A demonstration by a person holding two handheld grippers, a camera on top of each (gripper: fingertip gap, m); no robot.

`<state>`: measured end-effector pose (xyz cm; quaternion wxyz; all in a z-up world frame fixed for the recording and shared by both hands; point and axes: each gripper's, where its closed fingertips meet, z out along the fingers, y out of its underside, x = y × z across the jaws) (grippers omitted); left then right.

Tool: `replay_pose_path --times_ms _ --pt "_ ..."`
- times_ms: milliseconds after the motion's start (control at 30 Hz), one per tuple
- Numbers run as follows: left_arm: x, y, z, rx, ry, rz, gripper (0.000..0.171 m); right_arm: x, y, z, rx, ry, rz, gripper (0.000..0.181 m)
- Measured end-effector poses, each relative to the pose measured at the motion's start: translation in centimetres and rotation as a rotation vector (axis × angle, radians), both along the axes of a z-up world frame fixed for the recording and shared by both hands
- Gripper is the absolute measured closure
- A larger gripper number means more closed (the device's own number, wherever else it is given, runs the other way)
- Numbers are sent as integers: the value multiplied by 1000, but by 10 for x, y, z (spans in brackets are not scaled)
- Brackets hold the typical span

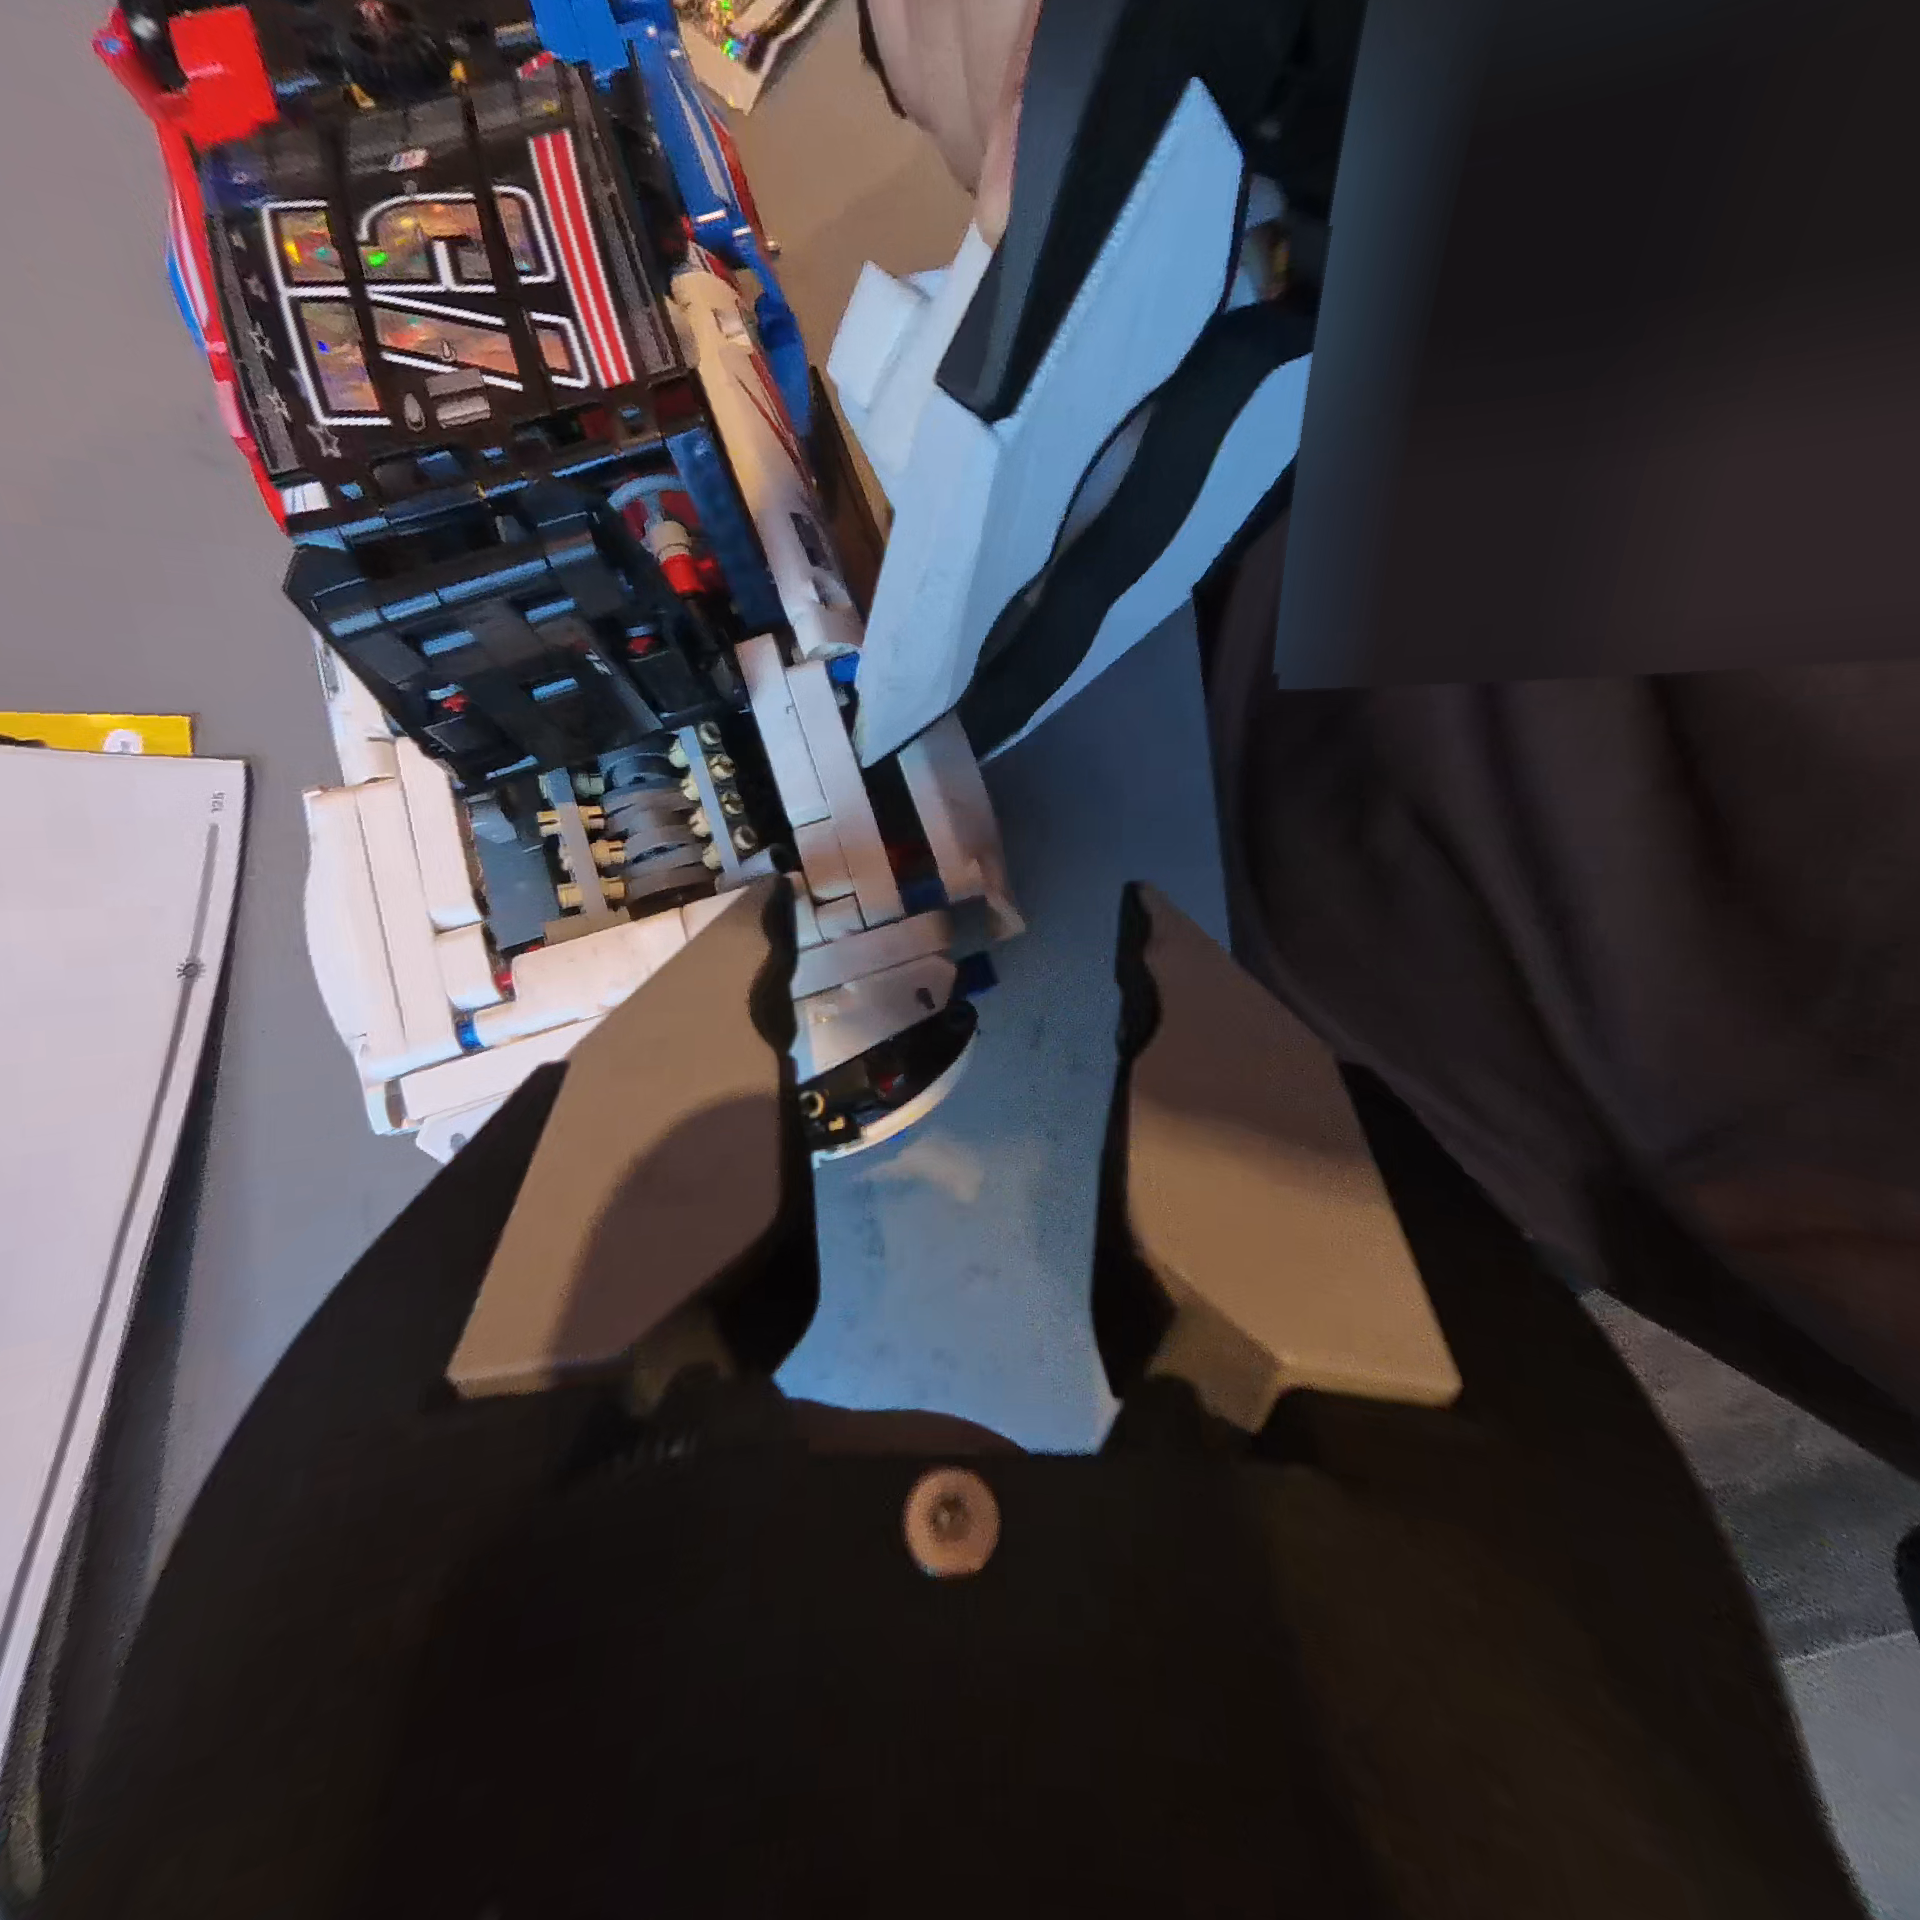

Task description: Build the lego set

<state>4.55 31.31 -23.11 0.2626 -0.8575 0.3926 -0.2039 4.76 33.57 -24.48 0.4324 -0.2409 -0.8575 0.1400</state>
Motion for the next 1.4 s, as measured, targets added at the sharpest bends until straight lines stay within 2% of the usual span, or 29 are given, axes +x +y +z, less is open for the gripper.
replay_pose_path --times_ms 100,167,267,367,833,967,1067,1267,1400 --pt "-4 11 -2 -5 -25 64 129 -1 0 0 0 -9 -6 164" --pt "0 12 -3 -8 -26 64 134 -1 1 0 0 -19 -14 164" --pt "1 11 -6 32 39 55 131 0 1 0 -3 -37 -39 164" --pt "-1 13 -8 60 87 66 136 0 1 0 -8 -50 -55 164" --pt "-4 13 -10 57 42 63 140 -2 2 -1 -21 -34 -118 164" --pt "-4 13 -11 35 8 74 144 -4 3 -1 21 64 -139 165" --pt "-3 14 -11 48 41 43 143 -4 3 -2 15 120 -144 165" --pt "-6 14 -11 34 26 58 144 -6 3 -1 29 62 -132 165" --pt "-5 18 -8 44 25 71 143 -7 5 0 34 87 -133 165"
